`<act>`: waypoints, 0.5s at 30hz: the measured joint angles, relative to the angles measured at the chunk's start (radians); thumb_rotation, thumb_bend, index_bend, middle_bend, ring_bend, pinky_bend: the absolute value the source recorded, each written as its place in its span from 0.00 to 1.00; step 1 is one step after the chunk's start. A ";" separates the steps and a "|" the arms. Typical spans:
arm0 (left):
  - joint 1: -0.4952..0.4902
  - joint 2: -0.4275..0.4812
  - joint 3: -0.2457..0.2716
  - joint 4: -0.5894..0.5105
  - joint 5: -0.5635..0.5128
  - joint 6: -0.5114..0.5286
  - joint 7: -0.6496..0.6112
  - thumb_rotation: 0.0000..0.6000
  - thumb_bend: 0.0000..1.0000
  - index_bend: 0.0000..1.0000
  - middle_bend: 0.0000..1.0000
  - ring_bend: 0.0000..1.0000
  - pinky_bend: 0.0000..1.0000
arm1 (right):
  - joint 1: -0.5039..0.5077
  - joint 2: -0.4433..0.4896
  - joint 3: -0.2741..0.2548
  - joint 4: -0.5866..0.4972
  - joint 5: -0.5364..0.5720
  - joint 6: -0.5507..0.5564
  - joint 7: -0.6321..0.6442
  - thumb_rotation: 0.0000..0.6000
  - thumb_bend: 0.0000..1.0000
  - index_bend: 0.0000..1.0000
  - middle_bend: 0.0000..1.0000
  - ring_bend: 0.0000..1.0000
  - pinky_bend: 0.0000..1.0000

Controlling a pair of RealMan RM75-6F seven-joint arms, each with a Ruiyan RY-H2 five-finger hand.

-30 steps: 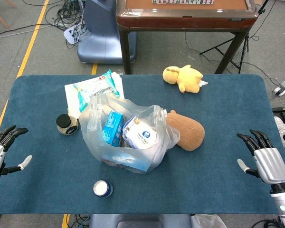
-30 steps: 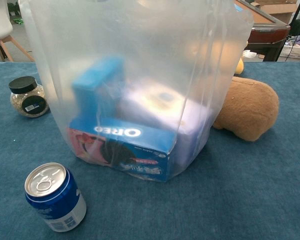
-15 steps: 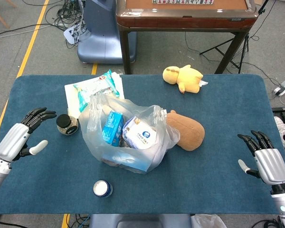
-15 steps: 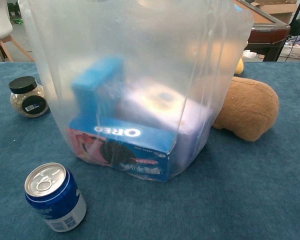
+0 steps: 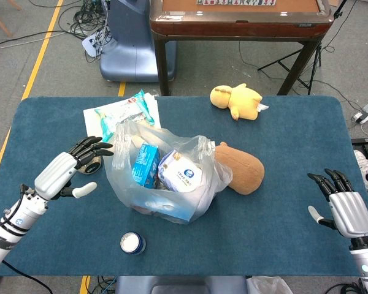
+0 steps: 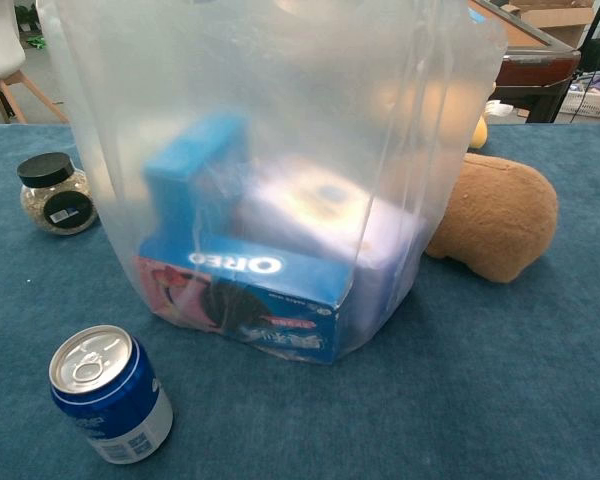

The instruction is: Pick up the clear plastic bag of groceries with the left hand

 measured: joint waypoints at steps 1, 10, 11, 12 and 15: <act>-0.007 -0.004 -0.001 0.001 0.002 -0.002 -0.007 0.07 0.13 0.22 0.13 0.04 0.00 | -0.001 0.000 0.000 0.000 0.001 0.000 0.000 1.00 0.32 0.17 0.22 0.07 0.10; -0.082 -0.032 0.001 0.002 0.025 -0.030 -0.072 0.07 0.13 0.22 0.13 0.05 0.00 | -0.003 0.000 -0.002 0.000 0.002 -0.001 -0.001 1.00 0.32 0.17 0.22 0.07 0.10; -0.090 -0.035 0.002 0.003 0.027 -0.034 -0.075 0.07 0.13 0.22 0.13 0.05 0.00 | -0.003 -0.001 -0.002 0.001 0.003 -0.002 -0.001 1.00 0.32 0.17 0.22 0.07 0.10; -0.100 -0.039 0.003 0.004 0.030 -0.040 -0.080 0.07 0.13 0.22 0.13 0.05 0.00 | -0.003 -0.002 -0.002 0.001 0.004 -0.003 -0.001 1.00 0.32 0.17 0.22 0.07 0.10; -0.125 -0.053 0.005 0.008 0.029 -0.060 -0.090 0.07 0.13 0.22 0.13 0.05 0.00 | -0.002 -0.003 -0.003 0.003 0.004 -0.005 0.000 1.00 0.32 0.17 0.22 0.07 0.10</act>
